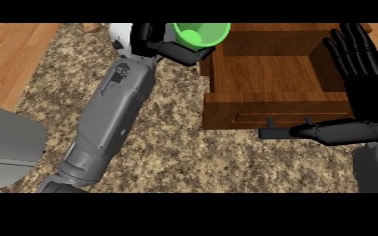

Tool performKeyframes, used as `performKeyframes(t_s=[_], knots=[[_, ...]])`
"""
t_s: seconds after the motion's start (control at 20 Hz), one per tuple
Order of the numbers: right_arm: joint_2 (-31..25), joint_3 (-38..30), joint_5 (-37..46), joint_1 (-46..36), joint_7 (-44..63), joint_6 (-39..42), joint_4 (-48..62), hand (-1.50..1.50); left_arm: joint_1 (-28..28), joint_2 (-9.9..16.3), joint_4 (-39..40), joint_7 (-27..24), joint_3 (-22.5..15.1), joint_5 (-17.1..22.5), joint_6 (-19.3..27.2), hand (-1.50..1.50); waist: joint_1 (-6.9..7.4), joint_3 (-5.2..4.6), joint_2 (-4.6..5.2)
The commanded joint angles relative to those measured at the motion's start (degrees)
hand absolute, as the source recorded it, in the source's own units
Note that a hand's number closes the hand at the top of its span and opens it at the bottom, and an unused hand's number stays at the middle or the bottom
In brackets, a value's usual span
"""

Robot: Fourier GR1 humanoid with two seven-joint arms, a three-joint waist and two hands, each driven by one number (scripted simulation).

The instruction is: Pick up the cup, place it into the drawer and close the drawer

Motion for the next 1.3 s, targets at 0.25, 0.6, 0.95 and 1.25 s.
performKeyframes(t_s=[0.25,0.6,0.95,1.25], knots=[[-0.61,-1.22,-0.32,-0.15,-5.74,2.35,4.37,-1.5,-17.07,-0.25,14.28,11.08,-5.54,4.01,10.92,1.5,-2.05,0.05,0.77],[0.79,1.92,0.2,-5.01,1.11,-0.15,0.46,-1.5,-21.88,-0.25,25.74,13.77,-12.24,7.88,15.03,1.5,-5.28,0.04,1.3],[1.12,3.01,-0.01,-6.15,-1.29,1.55,2.5,-1.5,-20.42,-0.25,31.29,14.96,-19.3,7.92,8.26,1.5,-7.98,0.11,2.25],[-0.15,2.94,-2.27,-7.03,-1.47,4.61,3.34,-1.5,-19.15,-0.25,31.6,13.77,-22.01,9.78,7.98,-1.5,-11.1,0.12,3.22]])
